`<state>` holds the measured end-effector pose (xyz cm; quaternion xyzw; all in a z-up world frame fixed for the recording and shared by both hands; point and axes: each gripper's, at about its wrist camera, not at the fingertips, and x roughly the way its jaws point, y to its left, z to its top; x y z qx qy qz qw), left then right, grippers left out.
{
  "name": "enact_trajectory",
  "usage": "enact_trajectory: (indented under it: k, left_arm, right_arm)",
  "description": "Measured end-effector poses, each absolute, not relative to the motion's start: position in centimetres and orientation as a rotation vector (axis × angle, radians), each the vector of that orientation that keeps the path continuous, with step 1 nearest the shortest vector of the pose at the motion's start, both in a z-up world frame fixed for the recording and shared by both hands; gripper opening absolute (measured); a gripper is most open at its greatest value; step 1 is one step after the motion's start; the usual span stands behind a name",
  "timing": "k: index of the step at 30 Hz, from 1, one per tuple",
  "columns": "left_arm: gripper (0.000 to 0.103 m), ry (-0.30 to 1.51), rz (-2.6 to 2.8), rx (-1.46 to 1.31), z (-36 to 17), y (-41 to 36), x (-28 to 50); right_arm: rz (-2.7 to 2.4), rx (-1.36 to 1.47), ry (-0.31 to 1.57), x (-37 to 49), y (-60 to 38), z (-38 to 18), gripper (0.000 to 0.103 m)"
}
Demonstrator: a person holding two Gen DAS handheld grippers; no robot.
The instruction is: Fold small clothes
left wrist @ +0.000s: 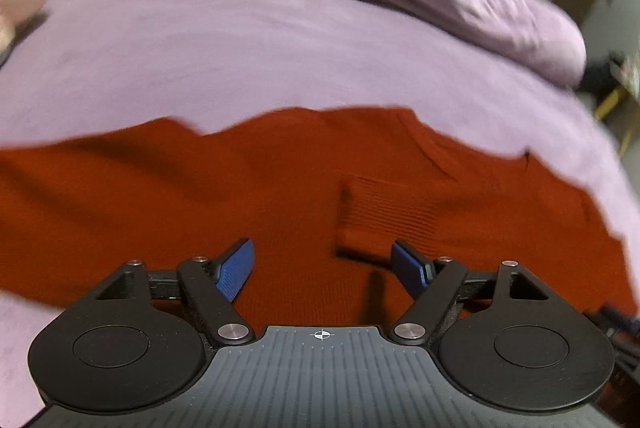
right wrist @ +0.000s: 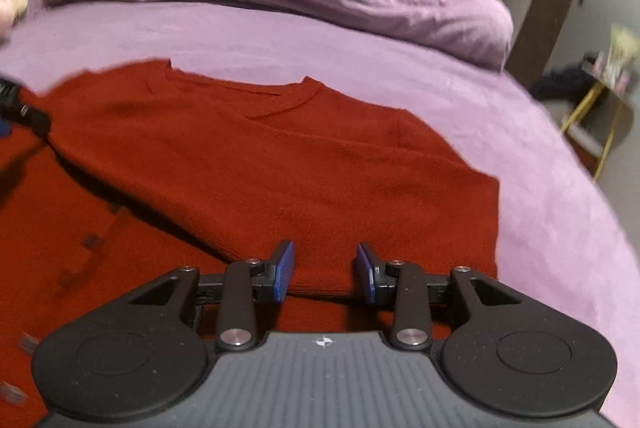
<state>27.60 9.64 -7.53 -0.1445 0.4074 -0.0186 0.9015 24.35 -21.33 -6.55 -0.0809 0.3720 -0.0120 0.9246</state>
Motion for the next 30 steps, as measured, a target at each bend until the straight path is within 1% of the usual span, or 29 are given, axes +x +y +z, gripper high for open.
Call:
enact_trajectory:
  k: [1, 3, 7, 9, 11, 13, 14, 15, 16, 19, 21, 22, 25, 28, 30]
  left_arm:
    - [0.081, 0.825, -0.025, -0.345, -7.2, 11.4, 26.5]
    - [0.084, 0.783, 0.032, -0.438, -6.6, 16.2, 23.6]
    - [0.082, 0.701, 0.241, -0.547, -7.0, 26.5, 18.1]
    - [0.075, 0.691, 0.363, -0.604, -7.7, 31.5, 16.2]
    - [0.072, 0.674, 0.458, -0.693, -8.5, 35.7, 14.9]
    - [0.06, 0.634, 0.494, -0.837, -9.6, 39.5, 13.9]
    - [0.053, 0.621, 0.506, -0.905, -10.1, 40.9, 13.7]
    - [0.051, 0.597, 0.506, -0.969, -10.6, 42.1, 13.6]
    - [0.049, 0.571, 0.507, -1.014, -11.0, 43.0, 13.6]
    - [0.035, 0.511, 0.527, -1.112, -12.0, 45.2, 13.7]
    - [0.012, 0.508, 0.538, -1.158, -12.7, 45.8, 14.1]
    - [0.009, 0.51, 0.543, -1.178, -13.0, 46.0, 14.3]
    - [0.008, 0.494, 0.542, -1.17, -12.4, 45.8, 14.4]
    - [0.008, 0.474, 0.451, -0.961, -8.7, 42.3, 14.7]
    - [0.008, 0.456, 0.318, -0.822, -5.4, 37.8, 15.8]
  right_arm:
    - [0.001, -0.112, 0.767, 24.0, -21.6, -5.9, 0.034]
    - [0.067, 0.024, 0.757, 22.5, -22.2, -4.8, 0.04]
    - [0.097, 0.124, 0.751, 18.5, -21.7, -4.6, 0.042]
    - [0.112, 0.144, 0.767, 16.9, -21.1, -4.9, 0.042]
    - [0.125, 0.153, 0.783, 15.8, -20.7, -5.0, 0.042]
    - [0.129, 0.142, 0.788, 15.2, -20.2, -4.8, 0.042]
    - [0.13, 0.135, 0.791, 15.1, -19.8, -4.7, 0.042]
    - [0.129, 0.125, 0.793, 15.1, -19.6, -4.5, 0.042]
    - [0.126, 0.115, 0.791, 15.1, -19.3, -4.3, 0.042]
    - [0.115, 0.103, 0.789, 15.2, -19.0, -3.9, 0.042]
    - [0.109, 0.102, 0.789, 15.2, -18.7, -3.6, 0.042]
    - [0.104, 0.101, 0.791, 15.2, -18.7, -3.6, 0.042]
    - [0.098, 0.097, 0.786, 15.1, -18.7, -3.4, 0.042]
    - [0.093, 0.103, 0.773, 14.8, -19.0, -3.1, 0.042]
    - [0.09, 0.115, 0.766, 15.0, -19.2, -3.0, 0.042]
